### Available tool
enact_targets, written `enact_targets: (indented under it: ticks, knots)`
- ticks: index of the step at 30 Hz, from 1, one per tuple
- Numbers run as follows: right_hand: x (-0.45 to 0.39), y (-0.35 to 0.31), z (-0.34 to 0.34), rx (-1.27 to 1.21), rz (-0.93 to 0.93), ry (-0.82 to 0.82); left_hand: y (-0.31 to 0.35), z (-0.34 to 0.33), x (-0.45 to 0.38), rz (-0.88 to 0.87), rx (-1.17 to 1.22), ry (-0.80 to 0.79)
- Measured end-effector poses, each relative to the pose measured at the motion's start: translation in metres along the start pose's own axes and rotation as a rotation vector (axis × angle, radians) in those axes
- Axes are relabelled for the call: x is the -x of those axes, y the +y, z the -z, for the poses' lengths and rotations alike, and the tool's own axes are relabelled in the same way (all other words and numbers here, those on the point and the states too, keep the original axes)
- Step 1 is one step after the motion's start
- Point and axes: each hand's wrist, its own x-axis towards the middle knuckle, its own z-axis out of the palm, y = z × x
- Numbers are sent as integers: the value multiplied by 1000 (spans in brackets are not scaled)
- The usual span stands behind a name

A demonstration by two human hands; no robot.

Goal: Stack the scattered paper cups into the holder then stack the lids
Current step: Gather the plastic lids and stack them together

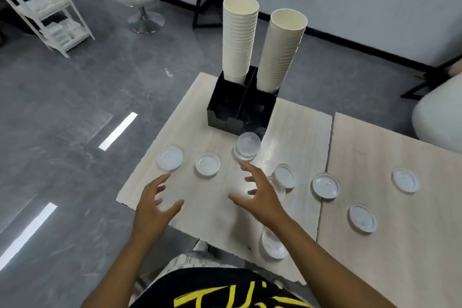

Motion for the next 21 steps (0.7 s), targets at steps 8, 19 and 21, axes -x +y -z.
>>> enact_targets:
  ticks: [8, 19, 21]
  knots:
    - [-43, -17, -57, 13, -19, 32, -26, 44, -70, -46, -10, -24]
    - [-106, 18, -99, 170, -95, 49, -65, 12, -153, -15, -182, -123]
    - [-114, 25, -103, 239, -99, 37, -69, 8, -161, -10, -215, -120]
